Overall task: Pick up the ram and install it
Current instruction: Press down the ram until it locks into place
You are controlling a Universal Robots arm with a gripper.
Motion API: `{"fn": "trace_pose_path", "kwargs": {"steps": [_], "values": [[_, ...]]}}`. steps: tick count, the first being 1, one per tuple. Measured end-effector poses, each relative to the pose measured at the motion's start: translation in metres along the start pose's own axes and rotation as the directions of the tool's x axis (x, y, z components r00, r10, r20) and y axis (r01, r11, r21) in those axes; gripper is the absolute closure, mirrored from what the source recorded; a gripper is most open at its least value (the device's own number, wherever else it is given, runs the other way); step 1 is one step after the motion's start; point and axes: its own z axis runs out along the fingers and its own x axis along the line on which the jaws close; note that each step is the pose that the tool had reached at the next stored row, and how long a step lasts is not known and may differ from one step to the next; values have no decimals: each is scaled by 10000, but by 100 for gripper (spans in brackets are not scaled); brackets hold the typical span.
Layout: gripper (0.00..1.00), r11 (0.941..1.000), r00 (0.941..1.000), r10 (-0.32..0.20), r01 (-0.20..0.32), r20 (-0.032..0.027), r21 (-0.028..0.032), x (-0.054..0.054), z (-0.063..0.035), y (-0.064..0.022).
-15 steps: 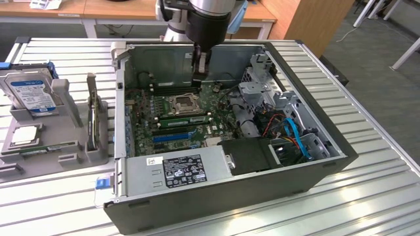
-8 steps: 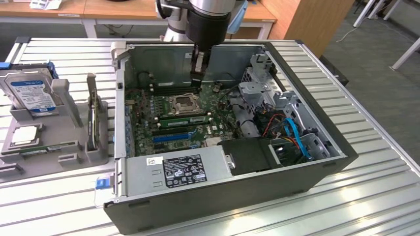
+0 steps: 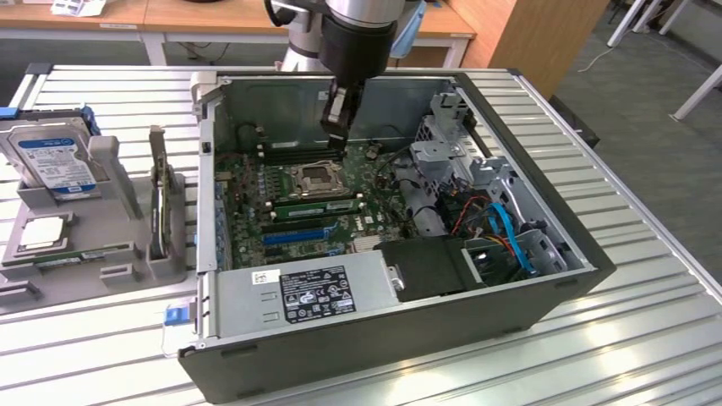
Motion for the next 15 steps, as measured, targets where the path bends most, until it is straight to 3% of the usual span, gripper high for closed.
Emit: {"fn": "trace_pose_path", "kwargs": {"steps": [4, 8, 15], "values": [[90, 9978, 9978, 662, -662, 26, 18, 0, 0, 0], [90, 9914, 9914, 1304, -1304, 51, 34, 0, 0, 0], [90, 9700, 9700, 2431, -2432, 100, 59, 0, 0, 0]]}}
